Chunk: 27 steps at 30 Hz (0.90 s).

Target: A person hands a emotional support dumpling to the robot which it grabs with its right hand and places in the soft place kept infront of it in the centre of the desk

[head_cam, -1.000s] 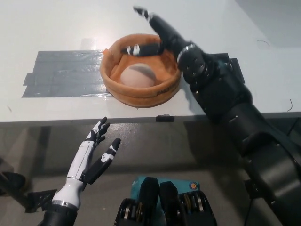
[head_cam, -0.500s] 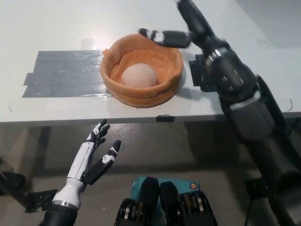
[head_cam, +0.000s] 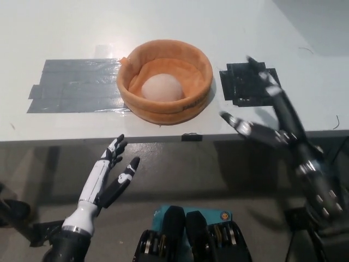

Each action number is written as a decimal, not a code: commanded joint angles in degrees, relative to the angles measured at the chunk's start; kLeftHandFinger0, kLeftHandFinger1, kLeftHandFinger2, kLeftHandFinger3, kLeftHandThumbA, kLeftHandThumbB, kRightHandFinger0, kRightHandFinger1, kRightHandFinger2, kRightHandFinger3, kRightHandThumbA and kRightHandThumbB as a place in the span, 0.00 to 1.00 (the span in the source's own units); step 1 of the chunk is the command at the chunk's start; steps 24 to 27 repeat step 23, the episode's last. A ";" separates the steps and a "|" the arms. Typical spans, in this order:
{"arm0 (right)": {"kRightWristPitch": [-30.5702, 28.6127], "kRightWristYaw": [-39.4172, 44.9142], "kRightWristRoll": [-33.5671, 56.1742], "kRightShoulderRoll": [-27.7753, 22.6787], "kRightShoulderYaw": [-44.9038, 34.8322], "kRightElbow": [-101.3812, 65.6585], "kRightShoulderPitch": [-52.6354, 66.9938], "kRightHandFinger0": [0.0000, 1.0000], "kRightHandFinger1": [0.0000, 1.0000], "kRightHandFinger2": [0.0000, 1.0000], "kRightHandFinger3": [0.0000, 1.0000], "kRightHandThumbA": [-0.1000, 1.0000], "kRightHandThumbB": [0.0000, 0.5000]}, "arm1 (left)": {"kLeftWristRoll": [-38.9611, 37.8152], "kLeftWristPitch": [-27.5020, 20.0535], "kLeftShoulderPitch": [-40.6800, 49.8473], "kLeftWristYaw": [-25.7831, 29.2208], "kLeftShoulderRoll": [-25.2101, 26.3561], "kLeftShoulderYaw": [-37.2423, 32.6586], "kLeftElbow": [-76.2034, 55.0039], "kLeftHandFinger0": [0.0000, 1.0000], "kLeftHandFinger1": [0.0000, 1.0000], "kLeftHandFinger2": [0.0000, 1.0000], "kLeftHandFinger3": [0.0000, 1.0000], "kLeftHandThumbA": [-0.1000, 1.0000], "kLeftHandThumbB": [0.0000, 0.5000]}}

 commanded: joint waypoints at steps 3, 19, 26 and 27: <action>-6.65 -0.60 5.83 -0.81 -4.33 4.08 4.37 1.00 1.00 1.00 1.00 0.76 0.52 | -0.18 -1.68 -3.08 0.54 0.56 1.48 -1.37 1.00 1.00 1.00 1.00 0.78 0.00; -12.58 0.51 3.09 -0.26 0.90 17.64 7.05 1.00 1.00 1.00 1.00 0.77 0.61 | 0.81 -1.67 0.93 0.21 0.59 1.26 -3.98 1.00 1.00 1.00 1.00 0.76 0.00; -13.27 0.35 2.78 -0.28 1.52 17.16 8.76 1.00 1.00 1.00 1.00 0.75 0.61 | 0.66 -1.84 2.69 -0.09 0.62 1.08 -4.68 1.00 1.00 1.00 1.00 0.76 0.00; -13.27 0.35 2.78 -0.28 1.52 17.16 8.76 1.00 1.00 1.00 1.00 0.75 0.61 | 0.66 -1.84 2.69 -0.09 0.62 1.08 -4.68 1.00 1.00 1.00 1.00 0.76 0.00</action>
